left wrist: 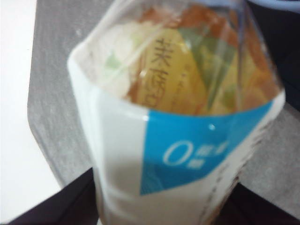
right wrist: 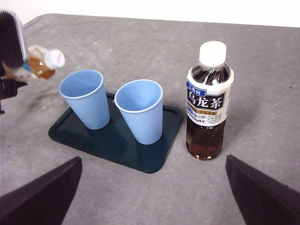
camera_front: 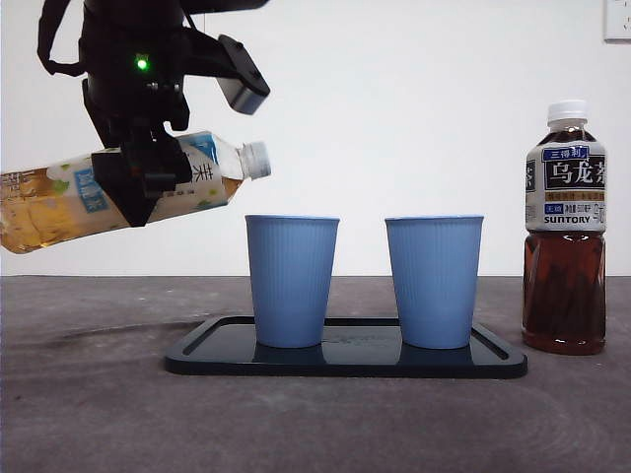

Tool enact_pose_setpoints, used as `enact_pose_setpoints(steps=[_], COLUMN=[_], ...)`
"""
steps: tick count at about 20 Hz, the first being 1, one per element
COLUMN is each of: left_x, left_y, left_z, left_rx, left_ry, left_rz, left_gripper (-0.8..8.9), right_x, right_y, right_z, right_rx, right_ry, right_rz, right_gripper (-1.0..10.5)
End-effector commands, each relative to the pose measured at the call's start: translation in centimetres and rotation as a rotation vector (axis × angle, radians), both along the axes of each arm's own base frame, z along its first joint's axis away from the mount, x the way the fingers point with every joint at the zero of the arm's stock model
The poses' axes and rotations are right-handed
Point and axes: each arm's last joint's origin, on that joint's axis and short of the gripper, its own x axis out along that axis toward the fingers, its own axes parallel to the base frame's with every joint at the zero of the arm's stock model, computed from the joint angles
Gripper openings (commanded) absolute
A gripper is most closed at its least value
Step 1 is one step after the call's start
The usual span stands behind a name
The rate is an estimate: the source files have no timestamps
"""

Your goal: Pour the drink into the cup

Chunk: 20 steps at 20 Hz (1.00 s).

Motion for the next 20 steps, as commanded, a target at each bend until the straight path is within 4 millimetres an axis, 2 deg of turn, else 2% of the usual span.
enact_pose_setpoints(steps=[1, 14, 20], left_x=[0.1, -0.8, -0.6], left_y=[-0.8, -1.7, -2.7], left_z=[0.9, 1.2, 0.4], left_rx=[0.089, 0.281, 0.400], left_ry=[-0.071, -0.136, -0.153], left_rz=[-0.015, -0.051, -0.074], left_gripper=[2.04, 2.03, 1.83], right_x=[-0.1, -0.1, -0.1], right_y=[0.0, 0.0, 0.0], right_z=[0.5, 0.4, 0.4], right_rx=[0.000, 0.000, -0.001], right_ry=[-0.021, -0.020, -0.017], right_rz=[0.007, 0.007, 0.007], right_gripper=[4.9, 4.9, 4.9])
